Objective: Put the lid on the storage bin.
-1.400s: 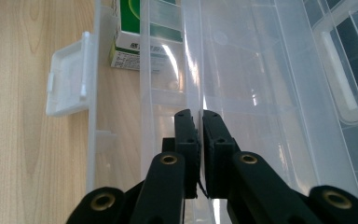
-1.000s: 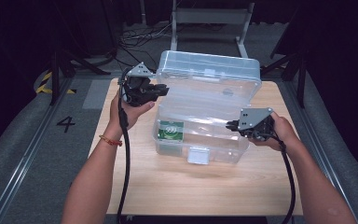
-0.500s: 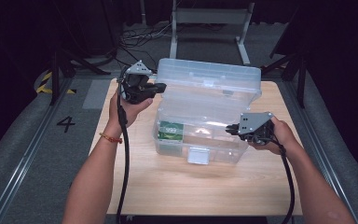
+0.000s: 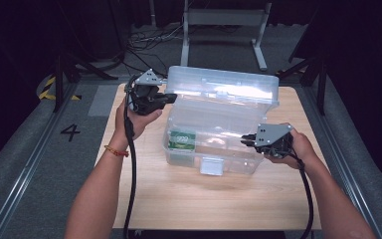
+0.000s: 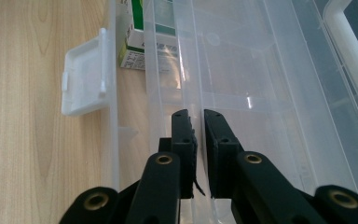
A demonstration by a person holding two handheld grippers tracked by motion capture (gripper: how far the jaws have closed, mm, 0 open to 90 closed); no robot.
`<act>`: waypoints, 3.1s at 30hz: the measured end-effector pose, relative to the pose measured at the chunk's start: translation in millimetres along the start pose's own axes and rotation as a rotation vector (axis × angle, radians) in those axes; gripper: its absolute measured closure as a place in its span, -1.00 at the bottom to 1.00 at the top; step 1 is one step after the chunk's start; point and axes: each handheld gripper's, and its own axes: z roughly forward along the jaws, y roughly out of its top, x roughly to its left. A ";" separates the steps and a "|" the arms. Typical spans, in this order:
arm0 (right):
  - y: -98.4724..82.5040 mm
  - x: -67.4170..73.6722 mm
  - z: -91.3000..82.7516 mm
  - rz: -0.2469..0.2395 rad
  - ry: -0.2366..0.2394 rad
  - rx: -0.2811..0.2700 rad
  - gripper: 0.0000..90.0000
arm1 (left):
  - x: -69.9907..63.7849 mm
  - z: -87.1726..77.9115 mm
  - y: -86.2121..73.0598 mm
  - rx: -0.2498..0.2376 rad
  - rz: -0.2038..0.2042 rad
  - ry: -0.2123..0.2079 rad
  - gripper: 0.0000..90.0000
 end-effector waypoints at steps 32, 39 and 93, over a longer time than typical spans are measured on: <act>-29.4 22.1 -20.2 0.082 -0.075 -0.042 0.87 | -17.1 -1.2 -35.9 0.048 0.050 -0.038 1.00; -43.9 26.1 -33.2 0.127 -0.101 -0.067 0.88 | -17.2 -0.2 -47.4 0.062 0.047 -0.037 1.00; -83.2 40.3 -45.7 0.261 -0.094 -0.085 0.95 | -35.3 -4.4 -116.1 0.235 0.076 -0.017 1.00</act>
